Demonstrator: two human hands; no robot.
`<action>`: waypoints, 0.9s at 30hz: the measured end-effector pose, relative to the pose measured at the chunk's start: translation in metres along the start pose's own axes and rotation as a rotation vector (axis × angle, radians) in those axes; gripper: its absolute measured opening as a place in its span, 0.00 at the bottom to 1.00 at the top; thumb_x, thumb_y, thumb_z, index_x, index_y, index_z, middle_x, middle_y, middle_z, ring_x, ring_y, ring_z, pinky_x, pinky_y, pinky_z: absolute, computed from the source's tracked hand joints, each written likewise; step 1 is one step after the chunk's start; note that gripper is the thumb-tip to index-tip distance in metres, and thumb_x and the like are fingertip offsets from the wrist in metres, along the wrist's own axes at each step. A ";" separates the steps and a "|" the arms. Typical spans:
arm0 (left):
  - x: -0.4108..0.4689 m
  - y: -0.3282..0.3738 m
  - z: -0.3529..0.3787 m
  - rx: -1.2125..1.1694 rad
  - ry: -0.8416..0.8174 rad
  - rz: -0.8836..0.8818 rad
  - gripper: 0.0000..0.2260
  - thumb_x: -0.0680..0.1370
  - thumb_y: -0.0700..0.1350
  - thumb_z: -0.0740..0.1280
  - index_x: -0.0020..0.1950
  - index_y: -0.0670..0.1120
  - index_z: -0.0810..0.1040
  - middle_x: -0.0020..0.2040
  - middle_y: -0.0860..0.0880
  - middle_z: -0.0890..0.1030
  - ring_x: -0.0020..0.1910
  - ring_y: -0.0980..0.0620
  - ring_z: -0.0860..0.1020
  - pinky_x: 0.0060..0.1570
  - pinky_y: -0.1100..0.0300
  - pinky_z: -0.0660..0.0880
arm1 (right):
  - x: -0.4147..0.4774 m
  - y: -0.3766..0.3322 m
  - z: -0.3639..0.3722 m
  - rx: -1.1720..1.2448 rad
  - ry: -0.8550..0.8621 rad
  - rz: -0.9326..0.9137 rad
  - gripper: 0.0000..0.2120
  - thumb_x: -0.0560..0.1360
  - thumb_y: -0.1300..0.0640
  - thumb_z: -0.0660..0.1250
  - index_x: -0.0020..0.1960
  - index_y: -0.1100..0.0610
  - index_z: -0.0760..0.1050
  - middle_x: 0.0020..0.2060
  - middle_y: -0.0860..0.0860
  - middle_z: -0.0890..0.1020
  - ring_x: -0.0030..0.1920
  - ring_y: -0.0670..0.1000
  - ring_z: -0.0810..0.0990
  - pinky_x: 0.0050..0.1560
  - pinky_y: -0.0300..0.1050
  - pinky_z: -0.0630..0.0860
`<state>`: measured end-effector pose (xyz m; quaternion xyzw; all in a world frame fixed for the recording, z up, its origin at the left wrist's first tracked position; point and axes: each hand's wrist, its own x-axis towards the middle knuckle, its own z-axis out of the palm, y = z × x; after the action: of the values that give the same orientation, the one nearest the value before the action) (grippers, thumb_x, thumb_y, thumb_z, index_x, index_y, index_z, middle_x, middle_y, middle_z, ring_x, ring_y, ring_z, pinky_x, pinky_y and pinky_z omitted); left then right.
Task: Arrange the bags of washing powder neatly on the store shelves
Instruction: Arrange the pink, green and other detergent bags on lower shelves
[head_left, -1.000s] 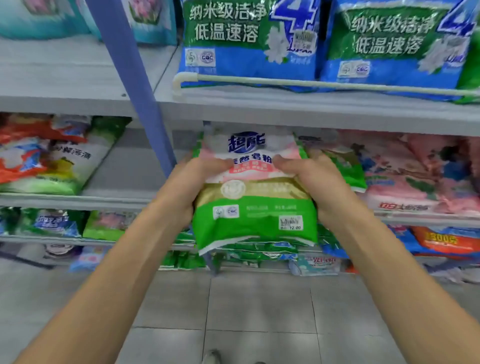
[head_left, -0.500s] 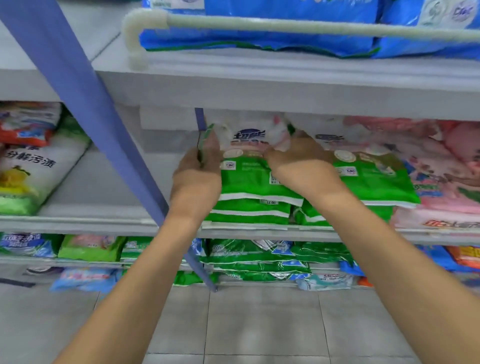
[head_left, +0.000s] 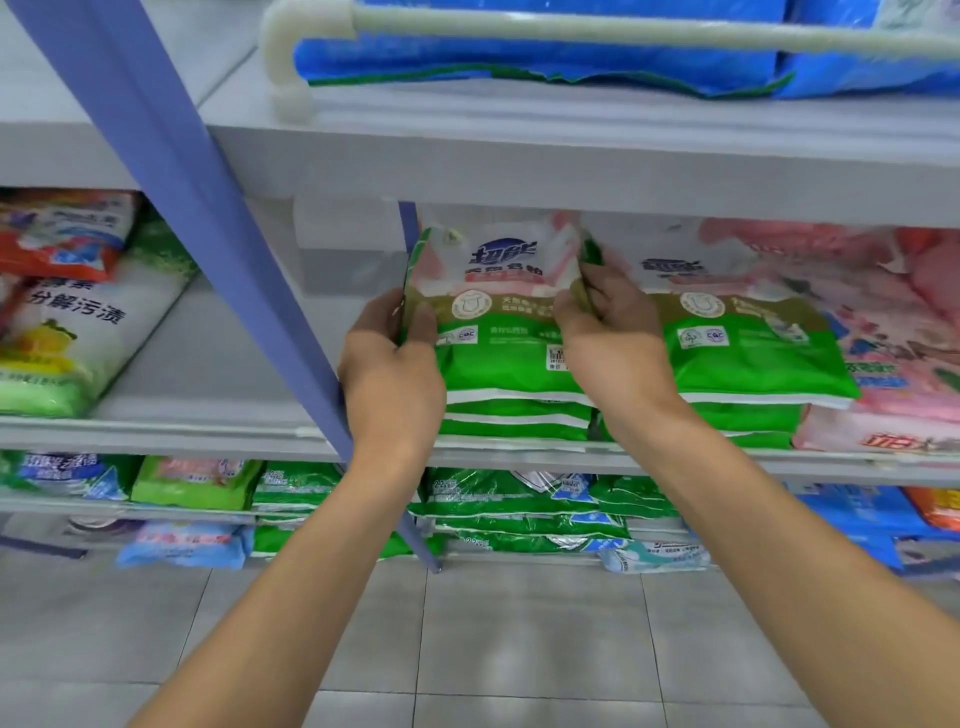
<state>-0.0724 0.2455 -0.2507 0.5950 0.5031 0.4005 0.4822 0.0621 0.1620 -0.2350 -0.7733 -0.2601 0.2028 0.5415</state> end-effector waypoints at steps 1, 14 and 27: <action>-0.002 0.001 0.000 -0.015 0.006 -0.021 0.15 0.84 0.47 0.64 0.71 0.46 0.75 0.51 0.59 0.81 0.46 0.64 0.78 0.42 0.80 0.68 | -0.003 0.000 -0.003 0.008 -0.026 -0.002 0.12 0.82 0.62 0.64 0.65 0.58 0.77 0.49 0.45 0.83 0.46 0.44 0.82 0.45 0.30 0.77; -0.019 -0.007 -0.003 0.270 -0.036 -0.019 0.18 0.83 0.63 0.58 0.53 0.48 0.75 0.39 0.49 0.80 0.42 0.44 0.77 0.42 0.53 0.66 | -0.040 0.013 0.017 -0.089 0.113 0.032 0.20 0.84 0.46 0.62 0.74 0.50 0.68 0.51 0.48 0.82 0.53 0.52 0.82 0.51 0.44 0.75; -0.054 -0.002 -0.029 0.374 -0.169 0.063 0.12 0.86 0.51 0.58 0.55 0.42 0.71 0.29 0.47 0.73 0.24 0.51 0.71 0.26 0.59 0.63 | -0.077 0.017 -0.007 -0.461 0.055 -0.281 0.23 0.84 0.53 0.64 0.76 0.59 0.68 0.68 0.57 0.75 0.67 0.54 0.74 0.65 0.41 0.68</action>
<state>-0.1101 0.1971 -0.2461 0.7211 0.5075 0.2638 0.3909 0.0095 0.1042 -0.2457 -0.8378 -0.3892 0.0398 0.3808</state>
